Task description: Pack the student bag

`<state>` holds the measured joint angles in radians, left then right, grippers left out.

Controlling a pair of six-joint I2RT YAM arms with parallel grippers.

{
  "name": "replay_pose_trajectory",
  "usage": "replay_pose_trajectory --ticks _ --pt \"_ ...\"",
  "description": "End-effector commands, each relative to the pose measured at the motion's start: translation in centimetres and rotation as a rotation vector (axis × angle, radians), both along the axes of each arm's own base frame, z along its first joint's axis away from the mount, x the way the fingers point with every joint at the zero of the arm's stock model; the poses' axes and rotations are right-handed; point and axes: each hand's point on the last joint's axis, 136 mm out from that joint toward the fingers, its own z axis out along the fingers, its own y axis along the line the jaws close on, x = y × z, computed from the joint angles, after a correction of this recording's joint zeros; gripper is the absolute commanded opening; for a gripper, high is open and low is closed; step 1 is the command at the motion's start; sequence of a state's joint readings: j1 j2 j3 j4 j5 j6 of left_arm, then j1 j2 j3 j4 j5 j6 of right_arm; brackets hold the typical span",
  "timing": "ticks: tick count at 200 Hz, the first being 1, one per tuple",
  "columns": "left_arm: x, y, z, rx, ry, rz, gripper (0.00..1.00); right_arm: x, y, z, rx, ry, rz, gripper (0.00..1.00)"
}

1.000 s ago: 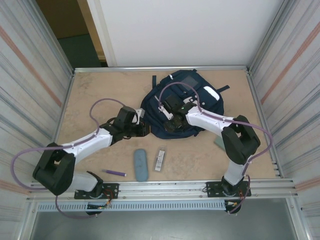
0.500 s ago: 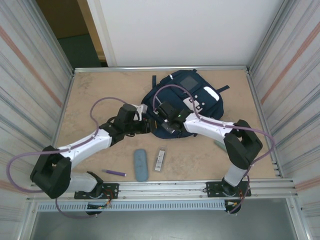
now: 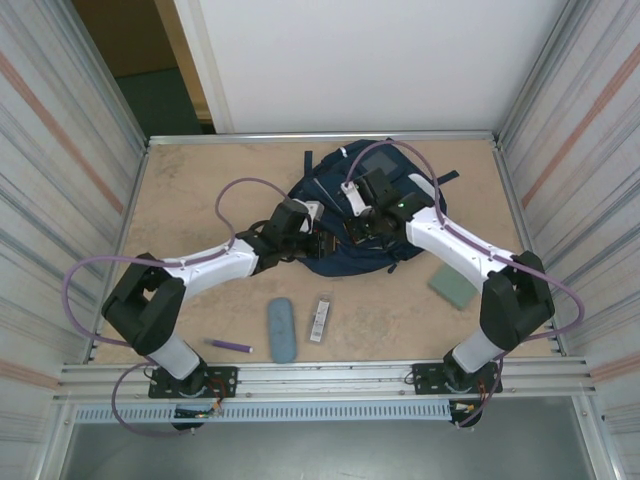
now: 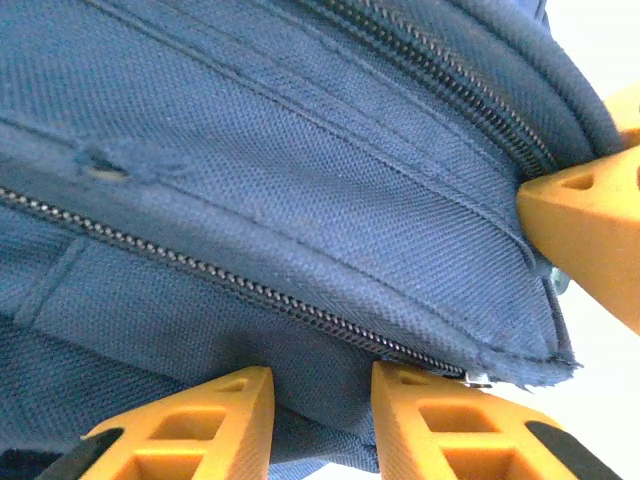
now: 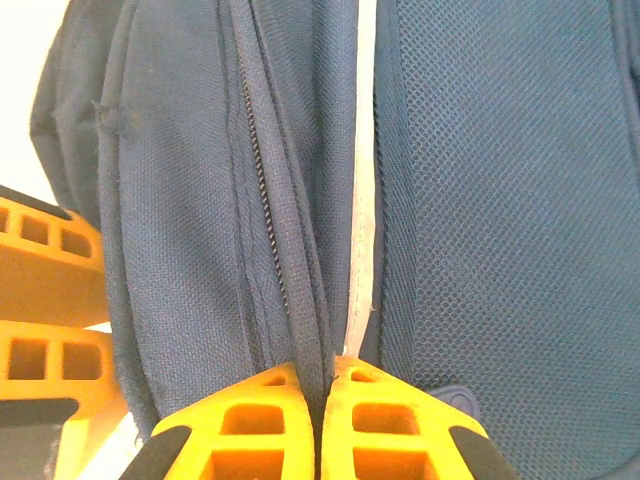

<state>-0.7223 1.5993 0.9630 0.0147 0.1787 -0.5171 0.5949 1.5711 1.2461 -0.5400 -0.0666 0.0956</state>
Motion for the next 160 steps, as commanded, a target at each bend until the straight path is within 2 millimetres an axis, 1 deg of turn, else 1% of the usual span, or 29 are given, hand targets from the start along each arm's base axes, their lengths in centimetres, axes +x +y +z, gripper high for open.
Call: replay_pose_trajectory --ticks 1,30,50,58,73,86,93,102,110,116,130,142,160 --pt "0.5 -1.6 1.8 -0.03 -0.086 -0.068 0.31 0.2 2.0 3.9 0.197 0.048 0.008 0.0" --pt "-1.6 -2.7 3.2 -0.095 -0.125 -0.168 0.29 0.8 1.7 2.7 0.213 0.122 -0.026 0.0" --pt "-3.0 -2.7 4.3 -0.104 -0.155 -0.194 0.31 0.9 1.8 1.6 0.192 0.159 -0.031 0.0" --pt "-3.4 -2.6 4.8 -0.103 -0.166 -0.19 0.31 0.8 1.9 1.2 0.189 0.174 -0.029 0.0" --pt "-3.7 -2.5 5.0 -0.08 -0.167 -0.182 0.32 0.7 2.1 0.7 0.19 0.204 -0.03 0.0" --pt "-3.7 -2.5 4.7 -0.059 -0.15 -0.171 0.33 0.7 2.2 0.3 0.191 0.218 -0.035 0.0" --pt "-3.5 -2.3 4.3 -0.032 -0.132 -0.156 0.32 0.7 2.3 0.2 0.194 0.227 -0.035 0.0" --pt "-2.9 -1.6 3.5 0.028 -0.121 -0.104 0.31 0.6 2.5 0.0 0.2 0.237 -0.034 0.0" --pt "-2.1 -0.5 2.6 0.099 -0.116 -0.029 0.3 0.6 2.6 -0.1 0.209 0.247 -0.031 0.0" --pt "-2.0 -0.4 2.3 0.119 -0.12 -0.01 0.29 0.6 2.8 -0.1 0.218 0.252 -0.03 0.0" --pt "-2.1 -0.4 1.4 0.155 -0.126 0.018 0.29 0.6 3.1 0.0 0.235 0.259 -0.032 0.0" --pt "-2.0 -0.6 0.9 0.177 -0.123 0.04 0.31 0.7 3.3 0.1 0.25 0.264 -0.032 0.0" --pt "-2.1 -1.4 0.4 0.169 -0.086 0.036 0.34 0.8 3.7 0.6 0.277 0.263 -0.032 0.0"
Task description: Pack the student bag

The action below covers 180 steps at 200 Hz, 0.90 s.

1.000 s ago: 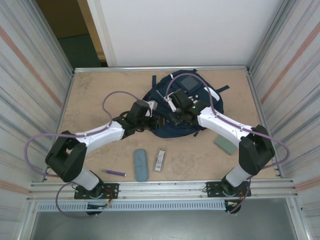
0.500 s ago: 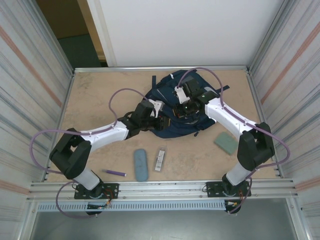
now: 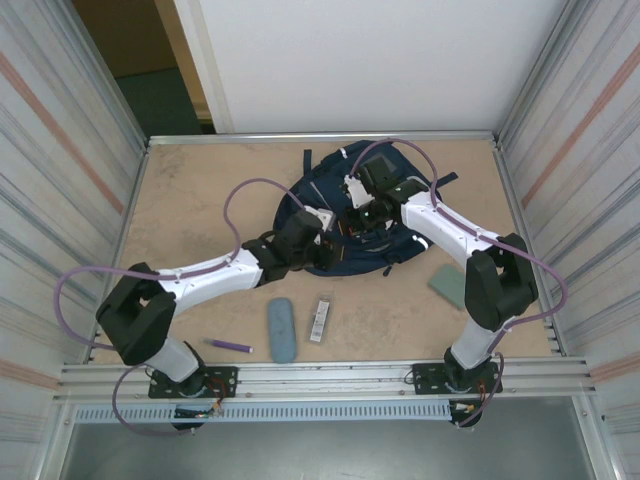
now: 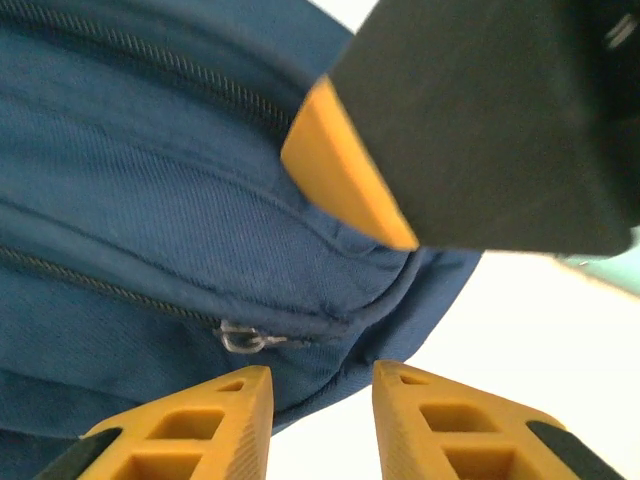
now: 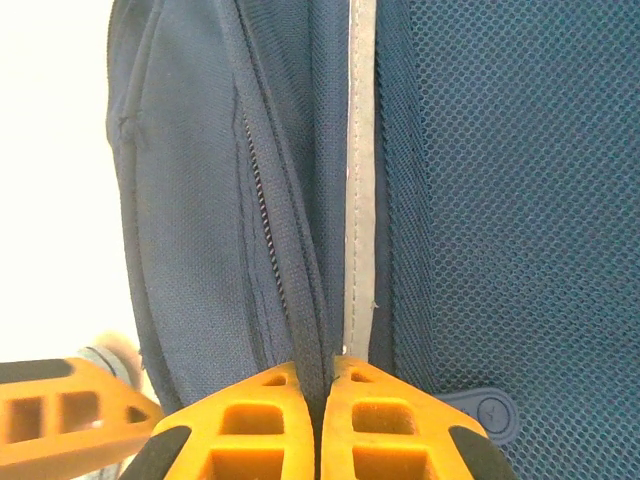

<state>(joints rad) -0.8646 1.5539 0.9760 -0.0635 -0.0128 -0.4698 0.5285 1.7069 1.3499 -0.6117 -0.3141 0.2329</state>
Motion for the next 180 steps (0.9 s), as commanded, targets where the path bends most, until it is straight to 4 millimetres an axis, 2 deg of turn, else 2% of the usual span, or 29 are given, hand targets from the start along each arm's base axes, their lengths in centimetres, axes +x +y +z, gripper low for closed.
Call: replay_pose_trajectory --ticks 1,21,65,81,104,125,136,166,180 --pt "0.7 -0.1 -0.4 0.04 0.014 0.068 0.34 0.5 1.9 2.4 0.11 0.001 0.001 0.0" --pt "0.8 -0.7 -0.7 0.024 0.028 0.079 0.35 0.4 2.2 2.6 0.131 0.012 0.004 0.0" --pt "3.3 2.7 -1.7 0.178 -0.013 0.296 0.43 -0.4 2.6 3.5 0.185 0.027 0.006 0.0" --pt "3.7 3.0 -1.9 0.198 -0.03 0.311 0.41 -0.6 2.6 3.6 0.191 0.022 0.006 0.0" --pt "3.7 2.6 -0.9 0.198 -0.047 0.271 0.32 -0.7 2.3 3.4 0.175 0.015 0.007 0.0" --pt "3.1 2.0 0.6 0.162 -0.08 0.197 0.16 -0.6 1.8 3.0 0.143 0.012 0.015 0.0" --pt "2.9 1.9 1.6 0.141 -0.107 0.165 0.11 -0.6 1.6 2.6 0.125 0.009 0.016 0.0" --pt "2.3 3.6 2.9 0.129 -0.109 0.151 0.0 -0.7 1.4 1.8 0.104 0.02 0.03 0.0" --pt "2.2 4.5 3.1 0.109 -0.098 0.142 0.0 -0.8 1.3 1.5 0.089 0.022 0.039 0.0"
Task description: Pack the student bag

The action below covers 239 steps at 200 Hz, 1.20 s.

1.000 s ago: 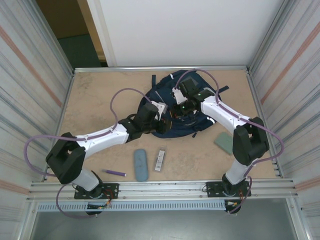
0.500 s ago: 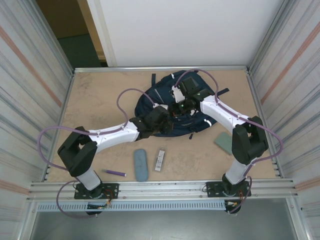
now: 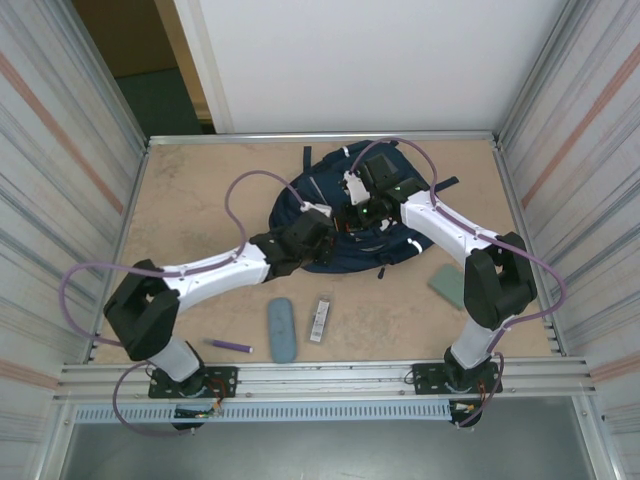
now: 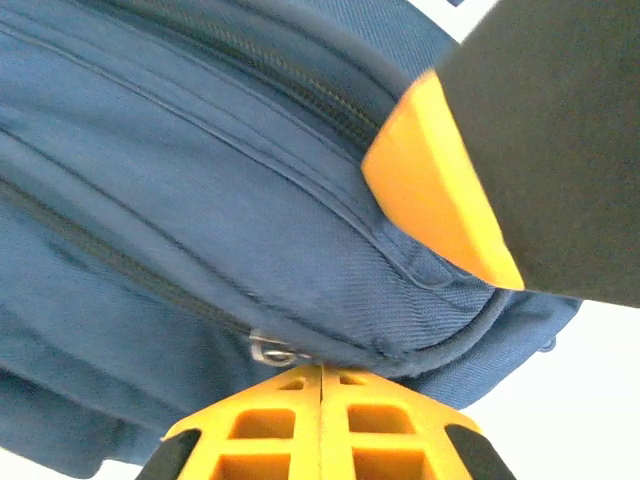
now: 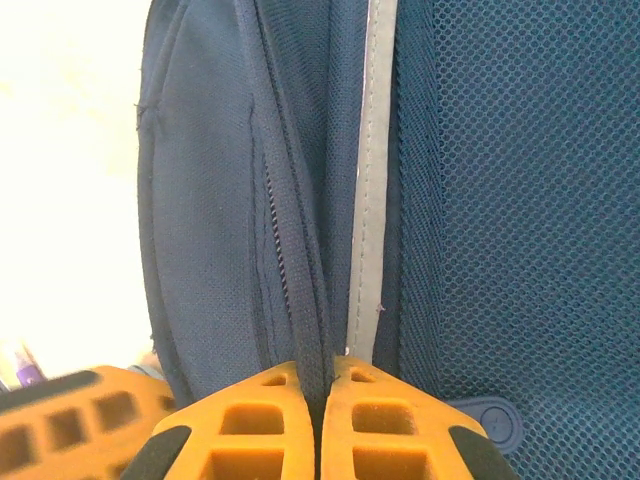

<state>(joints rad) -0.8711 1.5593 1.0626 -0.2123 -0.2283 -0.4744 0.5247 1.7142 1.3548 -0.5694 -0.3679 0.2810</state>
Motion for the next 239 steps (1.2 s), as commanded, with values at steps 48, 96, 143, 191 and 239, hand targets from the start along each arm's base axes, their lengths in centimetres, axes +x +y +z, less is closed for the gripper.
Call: replay_pose_trajectory --ticks 48,96,143,191,239 --pt "-0.6 2.8 1.2 -0.167 0.06 -0.119 0.0 -1.4 0.1 0.2 -0.001 0.02 0.075 0.0" --pt "-2.3 -0.2 1.6 -0.301 0.146 -0.051 0.36 -1.5 0.7 0.3 0.026 0.043 0.077 0.0" --pt "-1.4 1.1 -1.6 -0.229 0.185 0.245 0.4 -1.8 1.5 0.8 0.089 0.075 0.083 0.0" --pt "0.5 -0.7 -2.1 -0.127 0.111 0.225 0.41 -1.8 1.6 1.8 0.109 0.053 0.083 0.0" --pt "2.3 0.3 -2.0 0.03 -0.013 0.248 0.47 -2.2 1.7 1.9 0.122 0.062 0.087 0.0"
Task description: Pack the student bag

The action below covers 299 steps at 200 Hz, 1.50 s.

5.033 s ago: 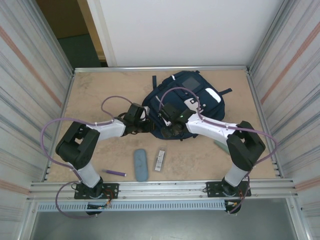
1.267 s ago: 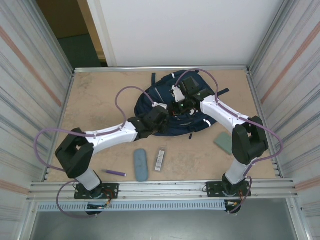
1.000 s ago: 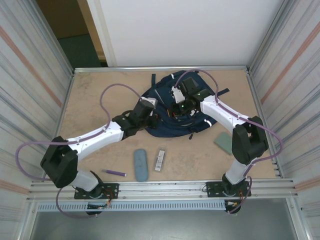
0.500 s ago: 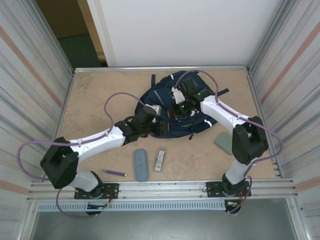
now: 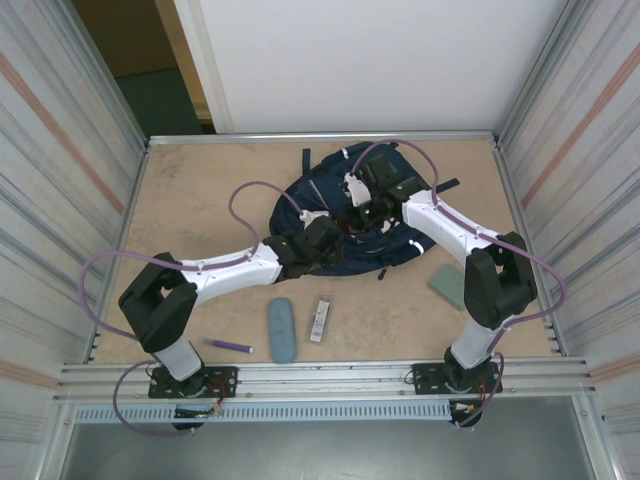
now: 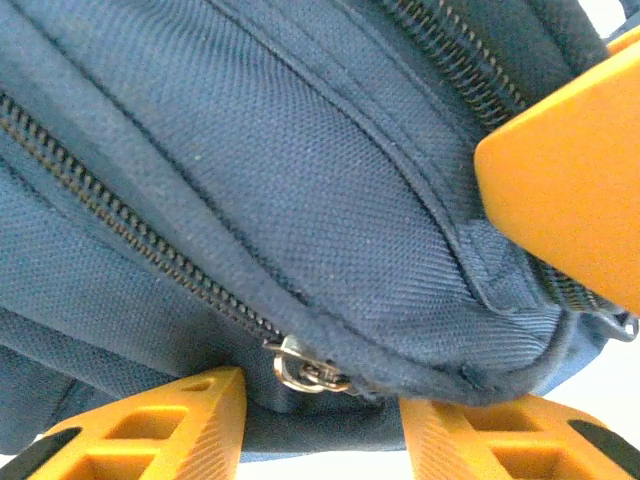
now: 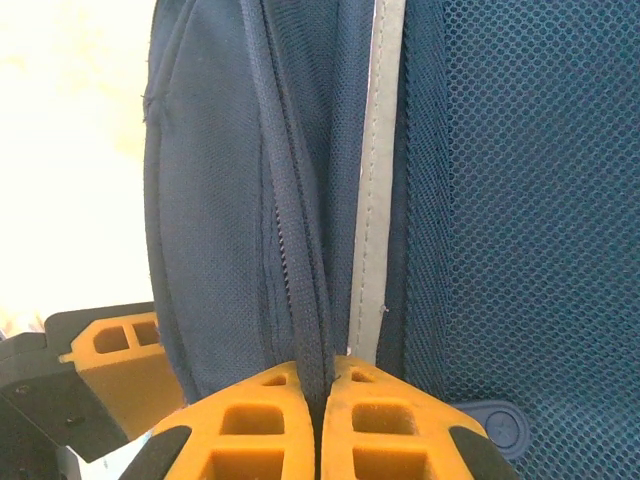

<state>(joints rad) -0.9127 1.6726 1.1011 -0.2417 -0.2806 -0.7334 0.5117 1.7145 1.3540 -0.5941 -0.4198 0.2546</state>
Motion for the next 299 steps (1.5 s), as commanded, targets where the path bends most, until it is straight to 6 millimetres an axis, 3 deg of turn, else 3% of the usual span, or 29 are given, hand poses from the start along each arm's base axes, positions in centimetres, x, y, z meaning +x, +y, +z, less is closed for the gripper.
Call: replay_pose_trajectory --ticks 1,29,75,107,137,166,187,205,250,299 --pt "2.7 1.4 1.4 0.098 -0.128 0.063 0.47 -1.6 1.8 1.9 0.102 0.034 0.052 0.0" --pt "3.4 0.7 2.0 0.128 -0.179 0.008 0.47 -1.9 1.9 2.0 0.107 0.024 0.056 0.0" --pt "3.2 0.7 3.1 0.21 -0.246 -0.114 0.24 -2.2 1.9 1.9 0.098 0.019 0.061 0.0" --pt "2.6 2.0 4.0 0.27 -0.279 -0.164 0.22 -2.2 1.7 1.5 0.076 0.018 0.06 0.0" --pt "2.8 3.9 4.7 0.35 -0.289 -0.176 0.14 -2.2 1.7 0.9 0.067 0.028 0.061 0.0" --pt "3.0 4.7 4.5 0.281 -0.28 -0.21 0.1 -2.4 2.0 0.7 0.064 0.036 0.071 0.0" --pt "2.9 5.1 4.0 0.204 -0.258 -0.239 0.0 -2.3 2.0 0.8 0.065 0.034 0.072 0.0" --pt "2.4 4.7 3.7 0.129 -0.262 -0.316 0.0 -2.5 2.0 0.9 0.062 0.034 0.078 0.0" --pt "1.0 4.6 5.2 0.007 -0.324 -0.452 0.0 -3.0 1.9 1.1 0.059 0.041 0.111 0.0" --pt "4.1 9.2 4.9 0.012 -0.31 -0.337 0.0 -4.3 1.1 1.2 -0.001 0.033 0.214 0.0"
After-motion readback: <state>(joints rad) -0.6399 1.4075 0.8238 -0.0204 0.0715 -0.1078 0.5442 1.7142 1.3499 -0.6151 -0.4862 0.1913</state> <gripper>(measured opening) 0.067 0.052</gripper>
